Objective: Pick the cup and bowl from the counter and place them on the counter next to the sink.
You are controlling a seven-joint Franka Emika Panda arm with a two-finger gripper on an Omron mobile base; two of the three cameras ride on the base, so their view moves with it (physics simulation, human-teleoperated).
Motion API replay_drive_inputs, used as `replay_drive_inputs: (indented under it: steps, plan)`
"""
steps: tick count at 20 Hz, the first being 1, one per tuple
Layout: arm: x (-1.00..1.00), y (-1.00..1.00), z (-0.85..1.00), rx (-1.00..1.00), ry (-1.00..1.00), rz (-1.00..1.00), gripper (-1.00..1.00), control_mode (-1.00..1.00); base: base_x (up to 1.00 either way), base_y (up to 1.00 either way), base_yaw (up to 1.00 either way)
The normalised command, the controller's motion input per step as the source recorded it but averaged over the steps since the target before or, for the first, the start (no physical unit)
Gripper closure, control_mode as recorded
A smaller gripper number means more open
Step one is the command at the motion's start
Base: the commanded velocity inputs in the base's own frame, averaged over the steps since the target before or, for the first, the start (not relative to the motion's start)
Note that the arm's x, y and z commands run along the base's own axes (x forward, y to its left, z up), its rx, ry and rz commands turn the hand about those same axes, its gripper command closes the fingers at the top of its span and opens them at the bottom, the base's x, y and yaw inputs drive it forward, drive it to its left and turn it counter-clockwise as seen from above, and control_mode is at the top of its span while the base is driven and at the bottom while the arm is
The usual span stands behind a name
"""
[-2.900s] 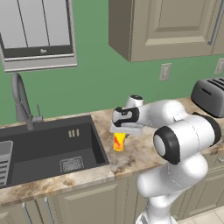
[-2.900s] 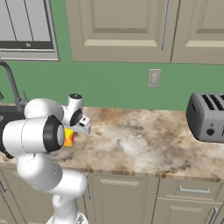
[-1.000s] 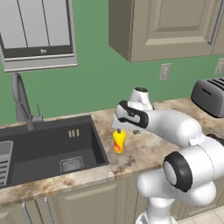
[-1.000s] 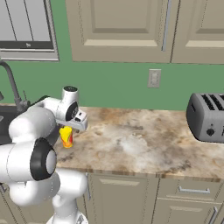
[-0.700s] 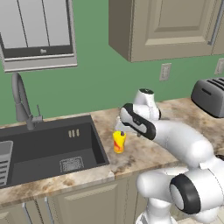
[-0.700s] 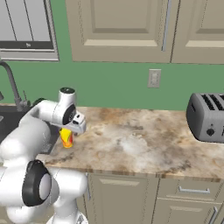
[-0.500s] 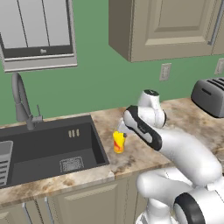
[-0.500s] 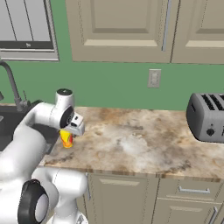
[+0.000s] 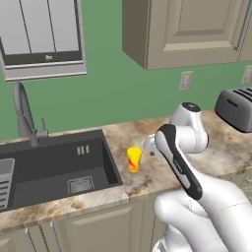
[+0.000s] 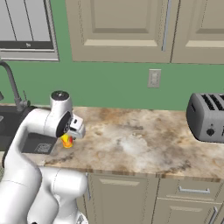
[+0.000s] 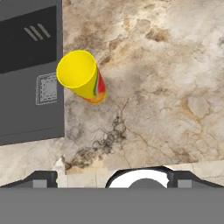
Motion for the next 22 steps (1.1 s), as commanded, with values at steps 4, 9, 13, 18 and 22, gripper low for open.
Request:
replay_drive_inputs:
  steps: [4, 9, 13, 18, 22]
  plan:
    - [-0.48, -0.21, 0.28, 0.0, -0.12, 0.01, -1.0, -1.0, 0.0, 0.0, 0.0]
    - [-0.44, -0.16, 0.16, 0.0, -0.11, 0.02, -1.0, -1.0, 0.0, 0.0, 0.0]
    - [-0.43, -0.03, 0.0, 0.0, -0.05, 0.0, -1.0, -1.0, 0.0, 0.0, 0.0]
    - [0.0, 0.0, 0.03, 0.0, -0.02, 0.0, -1.0, -1.0, 0.0, 0.0, 0.0]
    - [0.0, 0.0, 0.0, 0.0, 0.0, 0.0, -1.0, -1.0, 0.0, 0.0, 0.0]
